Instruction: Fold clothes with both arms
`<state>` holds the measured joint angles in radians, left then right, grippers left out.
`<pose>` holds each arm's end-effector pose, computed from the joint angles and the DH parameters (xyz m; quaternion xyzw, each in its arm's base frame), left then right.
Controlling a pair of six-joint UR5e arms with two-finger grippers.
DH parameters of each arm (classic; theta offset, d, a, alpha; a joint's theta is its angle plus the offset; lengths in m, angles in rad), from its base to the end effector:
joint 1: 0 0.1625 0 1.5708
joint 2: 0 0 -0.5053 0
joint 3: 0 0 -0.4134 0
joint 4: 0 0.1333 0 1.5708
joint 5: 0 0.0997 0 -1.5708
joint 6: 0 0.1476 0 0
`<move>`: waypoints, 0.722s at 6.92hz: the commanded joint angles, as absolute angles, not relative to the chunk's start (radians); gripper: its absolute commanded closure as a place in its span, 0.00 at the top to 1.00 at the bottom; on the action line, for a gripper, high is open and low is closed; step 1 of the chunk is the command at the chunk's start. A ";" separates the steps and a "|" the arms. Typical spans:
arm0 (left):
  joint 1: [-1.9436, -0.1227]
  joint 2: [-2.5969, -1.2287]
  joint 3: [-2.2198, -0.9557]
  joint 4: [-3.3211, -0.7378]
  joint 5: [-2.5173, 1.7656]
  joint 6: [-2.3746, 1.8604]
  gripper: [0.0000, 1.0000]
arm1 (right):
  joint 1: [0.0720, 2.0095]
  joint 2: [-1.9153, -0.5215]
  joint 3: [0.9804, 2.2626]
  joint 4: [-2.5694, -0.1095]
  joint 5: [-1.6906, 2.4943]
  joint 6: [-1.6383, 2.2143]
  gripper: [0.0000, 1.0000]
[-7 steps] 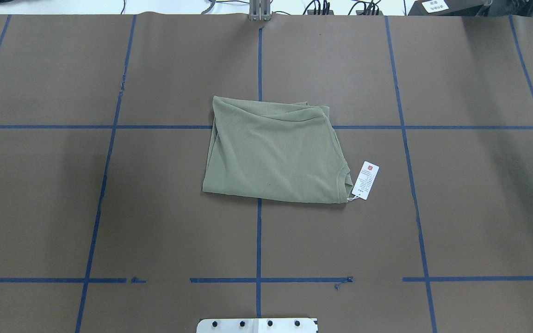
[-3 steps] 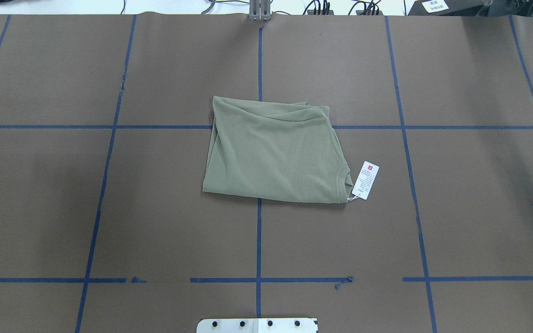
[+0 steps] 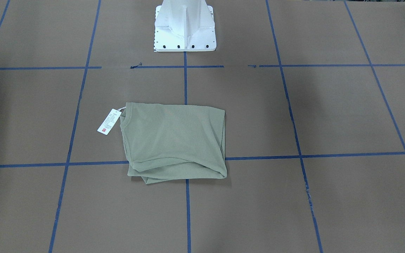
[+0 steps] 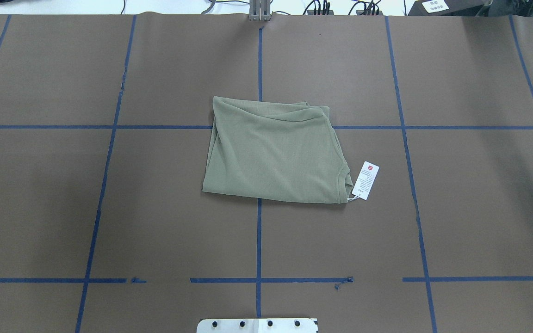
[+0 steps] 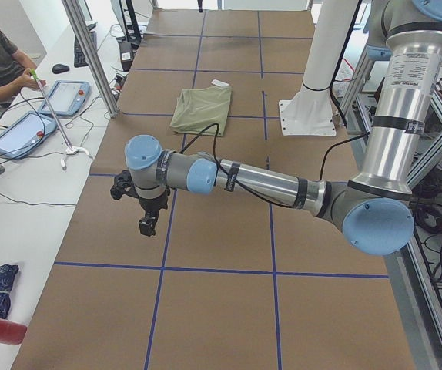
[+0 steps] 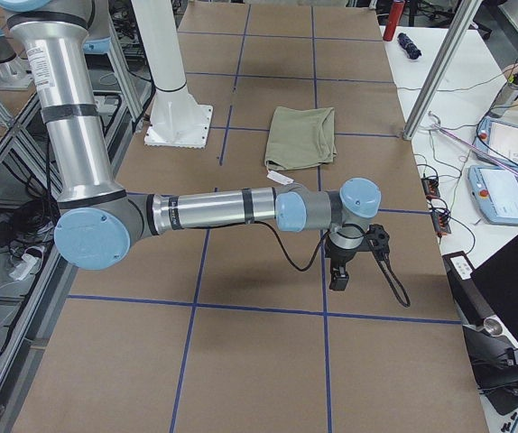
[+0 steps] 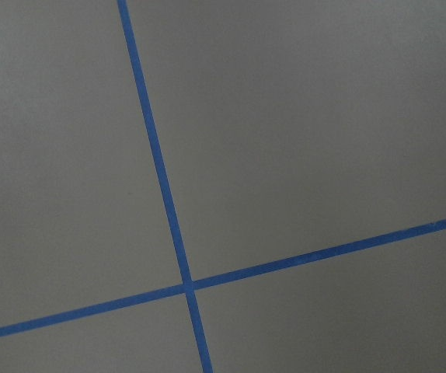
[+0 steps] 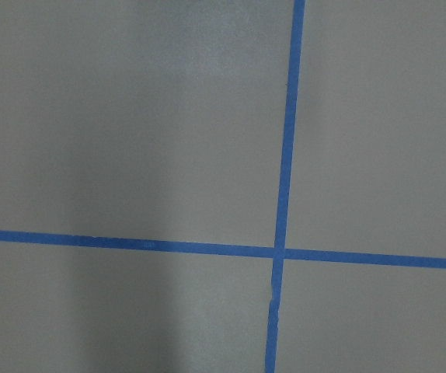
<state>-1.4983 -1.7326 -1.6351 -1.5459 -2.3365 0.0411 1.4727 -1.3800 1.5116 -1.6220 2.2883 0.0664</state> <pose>0.0128 -0.6039 0.6529 0.0873 0.3731 0.0899 0.9193 -0.0241 -0.6146 0.7072 0.0087 -0.3527 -0.0289 0.9352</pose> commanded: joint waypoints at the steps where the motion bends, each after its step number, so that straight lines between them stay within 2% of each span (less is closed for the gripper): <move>1: -1.497 -1.694 -1.660 -1.549 -2.338 0.035 1.00 | 1.473 -1.408 1.549 -1.629 2.296 0.066 1.00; 3: -1.489 -1.695 -1.635 -1.552 -2.338 0.034 1.00 | 1.473 -1.433 1.600 -1.631 2.316 0.067 1.00; 5: -1.486 -1.692 -1.620 -1.539 -2.333 0.034 1.00 | 1.471 -1.433 1.579 -1.632 2.315 0.067 1.00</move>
<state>-1.4876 -1.6948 -1.6340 -1.5445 -2.3313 0.0336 1.4720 -1.4322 1.5916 -1.6307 2.3148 0.0674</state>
